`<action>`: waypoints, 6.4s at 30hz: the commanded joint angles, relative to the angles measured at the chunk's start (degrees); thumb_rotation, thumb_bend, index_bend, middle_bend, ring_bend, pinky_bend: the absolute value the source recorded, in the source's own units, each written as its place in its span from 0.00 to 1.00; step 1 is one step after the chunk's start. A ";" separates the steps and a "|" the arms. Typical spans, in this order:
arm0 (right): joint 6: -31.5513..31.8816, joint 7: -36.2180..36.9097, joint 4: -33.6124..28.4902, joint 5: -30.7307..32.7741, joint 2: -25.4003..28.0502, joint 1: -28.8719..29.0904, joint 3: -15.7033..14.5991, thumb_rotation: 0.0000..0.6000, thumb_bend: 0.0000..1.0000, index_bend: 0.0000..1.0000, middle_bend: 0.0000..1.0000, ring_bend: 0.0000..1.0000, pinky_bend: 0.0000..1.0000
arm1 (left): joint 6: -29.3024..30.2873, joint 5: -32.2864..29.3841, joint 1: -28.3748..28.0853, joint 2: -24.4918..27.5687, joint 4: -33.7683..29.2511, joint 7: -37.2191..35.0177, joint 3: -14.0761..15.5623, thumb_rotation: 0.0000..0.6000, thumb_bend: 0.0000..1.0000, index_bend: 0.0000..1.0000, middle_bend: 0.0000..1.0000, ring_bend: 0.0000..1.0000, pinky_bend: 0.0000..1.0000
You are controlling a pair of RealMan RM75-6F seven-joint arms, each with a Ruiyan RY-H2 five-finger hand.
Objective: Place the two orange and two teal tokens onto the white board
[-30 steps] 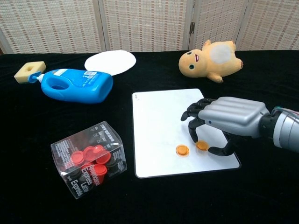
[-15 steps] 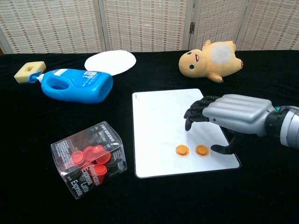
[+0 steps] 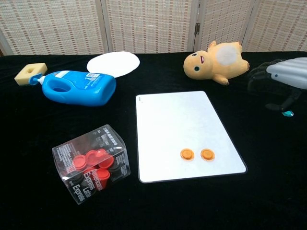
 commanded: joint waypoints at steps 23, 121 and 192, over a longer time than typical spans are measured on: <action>-8.24 4.43 20.77 8.57 -7.87 -1.01 1.38 1.00 0.44 0.38 0.14 0.04 0.00 | -0.35 -0.24 -0.29 0.28 -0.94 1.08 0.12 1.00 0.10 0.00 0.00 0.00 0.00; -1.77 -11.39 -4.48 8.78 -9.99 13.17 1.21 1.00 0.44 0.26 0.14 0.05 0.00 | 0.11 -0.90 0.84 0.66 0.99 -2.06 0.32 1.00 0.10 0.00 0.00 0.00 0.00; -2.29 7.70 15.87 6.07 -6.27 -9.87 -0.43 1.00 0.44 0.42 0.15 0.05 0.00 | -2.03 -0.53 -1.80 -0.47 0.97 -1.00 0.15 1.00 0.10 0.00 0.00 0.00 0.00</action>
